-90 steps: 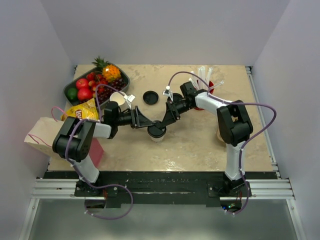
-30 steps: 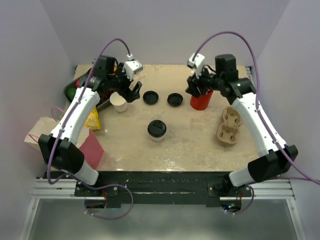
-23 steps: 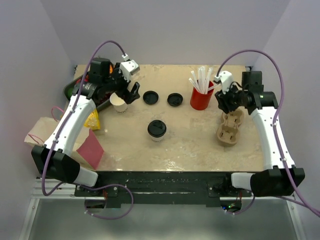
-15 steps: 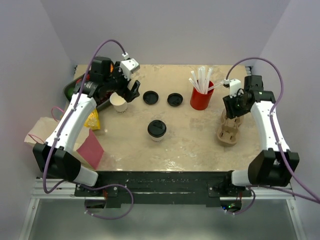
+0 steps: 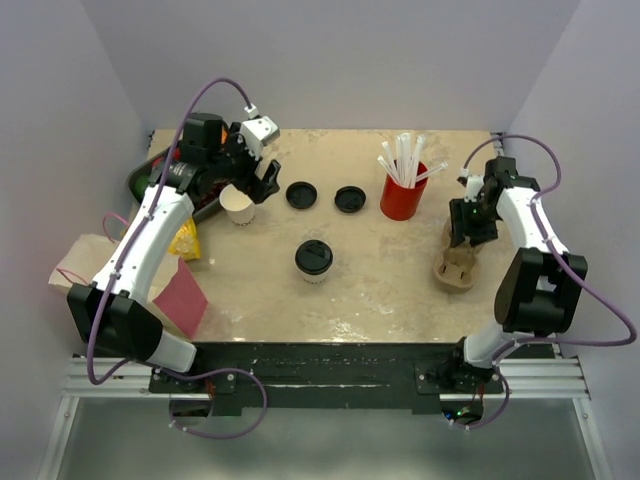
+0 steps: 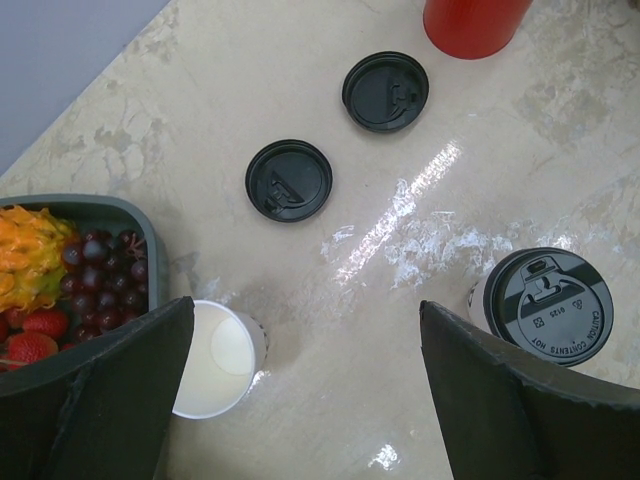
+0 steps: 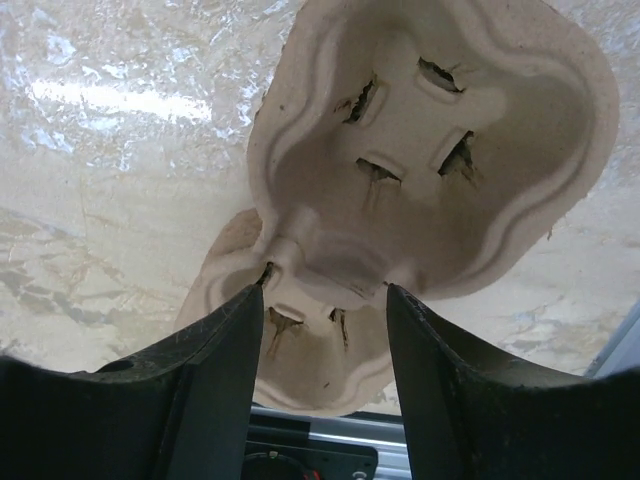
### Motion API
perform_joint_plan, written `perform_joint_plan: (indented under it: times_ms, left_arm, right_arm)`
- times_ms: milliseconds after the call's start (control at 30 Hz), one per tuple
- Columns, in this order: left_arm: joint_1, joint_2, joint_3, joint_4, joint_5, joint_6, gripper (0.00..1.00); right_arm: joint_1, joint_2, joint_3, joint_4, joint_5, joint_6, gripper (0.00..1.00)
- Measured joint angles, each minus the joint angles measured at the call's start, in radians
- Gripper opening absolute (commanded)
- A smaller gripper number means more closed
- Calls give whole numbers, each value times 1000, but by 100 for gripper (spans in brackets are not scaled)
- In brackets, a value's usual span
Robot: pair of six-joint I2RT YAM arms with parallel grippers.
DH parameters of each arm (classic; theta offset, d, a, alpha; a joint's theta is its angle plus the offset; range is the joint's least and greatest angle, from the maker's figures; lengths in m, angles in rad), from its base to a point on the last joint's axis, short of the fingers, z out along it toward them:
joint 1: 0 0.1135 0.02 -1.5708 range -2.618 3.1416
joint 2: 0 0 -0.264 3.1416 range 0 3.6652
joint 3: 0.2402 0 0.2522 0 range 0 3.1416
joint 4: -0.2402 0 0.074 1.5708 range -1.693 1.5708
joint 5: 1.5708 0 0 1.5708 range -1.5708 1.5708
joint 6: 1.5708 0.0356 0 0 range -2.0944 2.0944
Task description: Pack the takeout coffee
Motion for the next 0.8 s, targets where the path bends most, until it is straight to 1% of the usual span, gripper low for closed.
perform_joint_plan:
  times_ms: [267,633,733,767,800]
  left_arm:
    - [2,12,0,0,-1,-2,99]
    - [3,30,-5,1,-3,-13,99]
    - [3,30,-11,3,-3,-16,99]
    - [3,30,-13,3,-3,-16,99]
    - [4,31,-15,3,-3,-16,99]
  right_arm:
    - [-1,58,9,8,4,47,55]
    - [-4,83,22,6,44,76,50]
    - [-4,84,24,6,52,79,47]
    - [-4,84,24,6,52,81,43]
    - [-4,84,24,6,52,82,41]
